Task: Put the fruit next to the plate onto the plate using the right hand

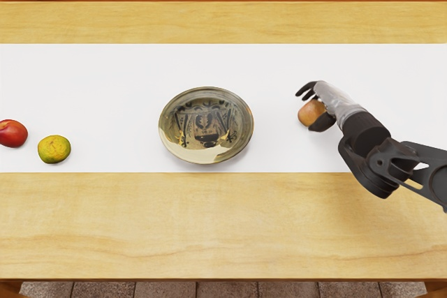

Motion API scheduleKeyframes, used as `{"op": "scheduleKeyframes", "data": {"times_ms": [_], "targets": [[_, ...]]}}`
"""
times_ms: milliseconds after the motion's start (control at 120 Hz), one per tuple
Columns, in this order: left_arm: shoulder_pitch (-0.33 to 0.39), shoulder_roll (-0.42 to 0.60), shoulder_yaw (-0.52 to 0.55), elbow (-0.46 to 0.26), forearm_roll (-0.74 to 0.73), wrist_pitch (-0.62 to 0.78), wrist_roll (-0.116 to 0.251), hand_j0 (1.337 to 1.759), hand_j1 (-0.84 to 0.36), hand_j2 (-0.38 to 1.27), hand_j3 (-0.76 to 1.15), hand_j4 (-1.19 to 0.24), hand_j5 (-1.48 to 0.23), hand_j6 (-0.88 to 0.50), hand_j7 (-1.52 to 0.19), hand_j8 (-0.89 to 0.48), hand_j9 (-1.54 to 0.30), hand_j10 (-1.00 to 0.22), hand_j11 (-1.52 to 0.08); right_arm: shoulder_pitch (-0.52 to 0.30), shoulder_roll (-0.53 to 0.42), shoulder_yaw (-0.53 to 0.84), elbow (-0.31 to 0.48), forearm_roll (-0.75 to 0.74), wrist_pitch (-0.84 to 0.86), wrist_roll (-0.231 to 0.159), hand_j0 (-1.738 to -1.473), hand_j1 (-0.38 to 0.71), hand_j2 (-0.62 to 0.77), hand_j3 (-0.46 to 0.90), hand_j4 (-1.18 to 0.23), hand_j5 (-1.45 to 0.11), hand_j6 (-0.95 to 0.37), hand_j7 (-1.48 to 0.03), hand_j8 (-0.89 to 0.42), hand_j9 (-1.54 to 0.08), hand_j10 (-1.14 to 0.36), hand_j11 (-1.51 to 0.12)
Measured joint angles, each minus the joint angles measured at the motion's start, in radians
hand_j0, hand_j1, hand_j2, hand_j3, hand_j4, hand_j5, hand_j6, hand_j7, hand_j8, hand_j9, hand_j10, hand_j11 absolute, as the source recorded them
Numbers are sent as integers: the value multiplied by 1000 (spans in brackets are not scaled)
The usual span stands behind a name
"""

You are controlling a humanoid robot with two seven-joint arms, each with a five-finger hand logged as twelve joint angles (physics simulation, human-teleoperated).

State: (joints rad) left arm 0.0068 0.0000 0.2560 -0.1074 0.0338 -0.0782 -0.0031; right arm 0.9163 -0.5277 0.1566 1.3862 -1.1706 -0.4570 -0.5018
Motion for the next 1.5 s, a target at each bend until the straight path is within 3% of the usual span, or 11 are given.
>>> {"op": "scheduleKeyframes", "data": {"times_ms": [158, 350, 375, 633, 700, 842, 875, 900, 992, 1267, 1500], "targets": [[0, 0, 0, 0, 0, 0, 0, 1658, 55, 49, 0, -245, -318, -245, -318, -245, -318, -245, -318, -3, 0, 0, -1, -3, 2, 1, -1657, 243, 35, 0, -519, -606, -503, -636, -284, -634, -318, -652], [-1, 0, 0, 0, 0, 0, 0, 1658, 55, 50, -1, -245, -318, -245, -318, -245, -318, -245, -318, -13, 7, -2, -19, -11, 5, 6, -1646, 313, 55, -4, -577, -675, -416, -708, -178, -707, -254, -739], [-1, 0, 0, 0, 0, 0, 0, 1658, 55, 50, -1, -245, -318, -245, -318, -245, -318, -245, -318, -14, 8, -3, -23, -12, 4, 6, -1645, 317, 145, -2, -584, -676, -404, -713, -169, -710, -255, -744], [-1, 0, 0, 0, 0, 0, 0, 1658, 55, 50, -1, -245, -318, -245, -318, -245, -318, -245, -318, -19, 43, -17, -73, -23, -1, 5, -1638, 273, -46, -2, -682, -599, -360, -741, -197, -662, -373, -710], [0, 0, 0, 0, 0, 0, 0, 1658, 55, 50, -1, -245, -318, -245, -318, -245, -318, -245, -318, -21, 46, -19, -80, -16, 1, 4, -1639, 285, 36, -43, -662, -647, -376, -756, -202, -692, -401, -740], [-1, 0, 0, 0, 0, 0, 0, 1658, 55, 49, 0, -245, -318, -245, -318, -245, -318, -245, -318, -21, 47, -18, -82, -10, 0, -3, -1621, 230, -54, -111, -723, -773, -459, -857, -231, -803, -435, -842], [0, 0, 0, 0, 0, 0, 0, 1658, 55, 49, 0, -245, -318, -245, -318, -245, -318, -245, -318, -21, 47, -16, -81, -9, -1, -6, -1622, 243, -23, -101, -745, -810, -453, -888, -216, -838, -420, -877], [0, 0, 0, 0, 0, 0, 0, 1658, 55, 49, 0, -245, -318, -245, -318, -245, -318, -245, -318, -20, 47, -15, -80, -6, -1, -7, -1624, 261, -18, -3, -757, -838, -434, -910, -199, -863, -411, -904], [1, 0, 0, 0, 0, 0, 0, 1658, 55, 49, 0, -245, -318, -245, -318, -245, -318, -245, -318, -15, 45, -11, -69, 5, -1, -11, -1629, 310, 27, 0, -782, -919, -363, -972, -127, -931, -344, -981], [0, 0, 0, 0, 0, 0, 0, 1658, 55, 49, 0, -245, -318, -245, -318, -245, -318, -245, -318, 80, 17, -9, 4, 140, 9, -10, -1636, 374, 98, 0, -759, -1056, -294, -1050, -14, -1040, -223, -1093], [0, 0, 0, 0, 0, 0, 0, 1658, 55, 49, 0, -245, -318, -245, -318, -245, -318, -245, -318, 203, 39, -9, 85, 278, 17, -36, -1637, 362, 71, 0, -781, -1106, -296, -1062, -9, -1062, -247, -1115]]}}
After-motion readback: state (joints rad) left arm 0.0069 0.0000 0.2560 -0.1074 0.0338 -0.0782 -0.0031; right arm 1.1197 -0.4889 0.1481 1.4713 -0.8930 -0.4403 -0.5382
